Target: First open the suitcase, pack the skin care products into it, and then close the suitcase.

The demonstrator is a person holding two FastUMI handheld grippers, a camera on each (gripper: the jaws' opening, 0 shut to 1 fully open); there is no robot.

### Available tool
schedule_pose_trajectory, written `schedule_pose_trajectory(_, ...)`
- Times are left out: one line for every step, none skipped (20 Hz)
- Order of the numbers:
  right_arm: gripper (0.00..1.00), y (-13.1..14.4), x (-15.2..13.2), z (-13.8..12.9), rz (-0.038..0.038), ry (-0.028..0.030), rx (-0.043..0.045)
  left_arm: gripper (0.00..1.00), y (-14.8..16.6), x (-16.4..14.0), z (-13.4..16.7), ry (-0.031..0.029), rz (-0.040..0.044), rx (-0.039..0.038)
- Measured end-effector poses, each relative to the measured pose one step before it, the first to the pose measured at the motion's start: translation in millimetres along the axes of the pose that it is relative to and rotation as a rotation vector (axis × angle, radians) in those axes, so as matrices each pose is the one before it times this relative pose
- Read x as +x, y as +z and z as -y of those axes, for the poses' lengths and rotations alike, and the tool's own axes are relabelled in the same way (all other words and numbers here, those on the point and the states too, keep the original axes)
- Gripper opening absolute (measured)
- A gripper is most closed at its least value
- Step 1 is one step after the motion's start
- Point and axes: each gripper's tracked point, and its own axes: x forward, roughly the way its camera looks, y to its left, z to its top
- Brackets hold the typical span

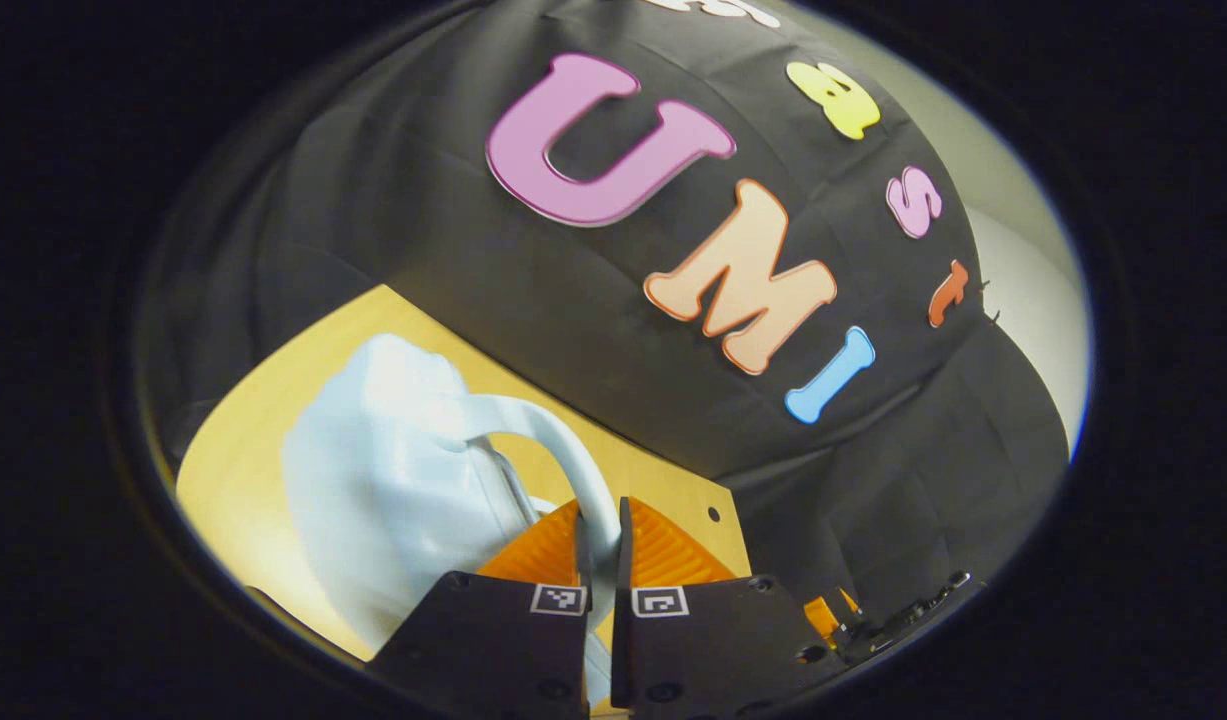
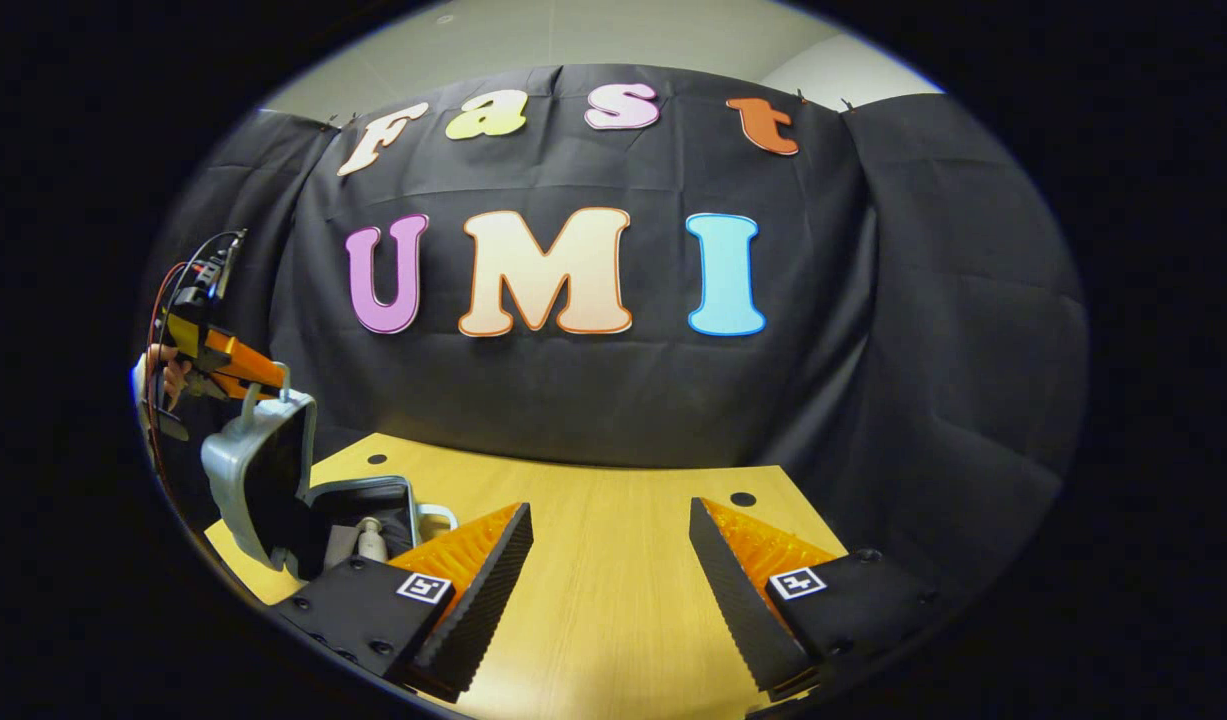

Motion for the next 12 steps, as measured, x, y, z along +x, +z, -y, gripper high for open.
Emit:
schedule_pose_trajectory(0.99, 0.23, -2.00, 1.98, -0.00028, -0.00493, 0.00642, 0.02, -8.16, 18.11, 4.05, -0.00165, -0.02624, 0.00514)
schedule_pose_trajectory(0.99, 1.70, 0.19, 1.45, 0.00050, -0.00605, 0.00443, 0.00, -8.55, 18.57, 2.17, 0.01261, -0.02197, 0.01257)
schedule_pose_trajectory(0.99, -0.98, -1.43, 2.24, -0.00190, -0.00810, 0.00218, 0.02, -9.66, 22.72, 4.09, 0.02378, -0.02328, 0.02521)
schedule_pose_trajectory(0.99, -2.66, -1.77, 2.21, -0.00416, -0.00673, 0.00052, 0.03, -9.46, 20.92, 1.02, 0.02457, -0.02410, 0.03134)
schedule_pose_trajectory(0.99, -2.88, -1.81, 1.14, -0.00449, -0.00566, -0.00104, 0.03, -9.75, 18.98, 0.07, 0.02583, -0.02849, 0.02827)
schedule_pose_trajectory(0.99, -2.06, -1.04, 1.80, -0.00570, -0.00648, -0.00187, 0.04, -13.43, 18.18, -0.11, 0.02675, -0.03915, 0.02344)
schedule_pose_trajectory(0.99, -1.50, -2.78, 1.62, -0.00243, -0.00655, -0.00024, 0.04, -12.71, 17.72, -2.24, 0.02423, -0.03283, 0.01565)
schedule_pose_trajectory(0.99, -1.42, -2.06, 1.29, -0.00105, -0.00308, 0.00515, 0.04, -13.53, 18.73, -1.87, 0.02663, -0.03254, 0.00401)
schedule_pose_trajectory(0.99, -1.60, -2.66, -0.35, -0.00204, -0.00022, 0.00776, 0.04, -10.79, 17.09, -0.94, 0.02469, -0.03049, -0.00046)
schedule_pose_trajectory(0.99, -3.15, -1.26, 1.76, -0.00294, -0.00380, 0.00329, 0.04, -10.17, 13.56, -2.53, 0.02170, -0.02694, 0.00585)
schedule_pose_trajectory(0.99, -3.57, -2.10, 2.14, -0.00627, -0.00431, -0.00013, 0.04, -9.57, 10.91, -2.74, 0.02078, -0.02568, 0.00678)
schedule_pose_trajectory(0.99, -4.80, -2.04, 2.60, -0.00708, -0.00538, -0.00253, 0.04, -6.19, 8.00, -2.19, 0.02140, -0.02106, 0.01295)
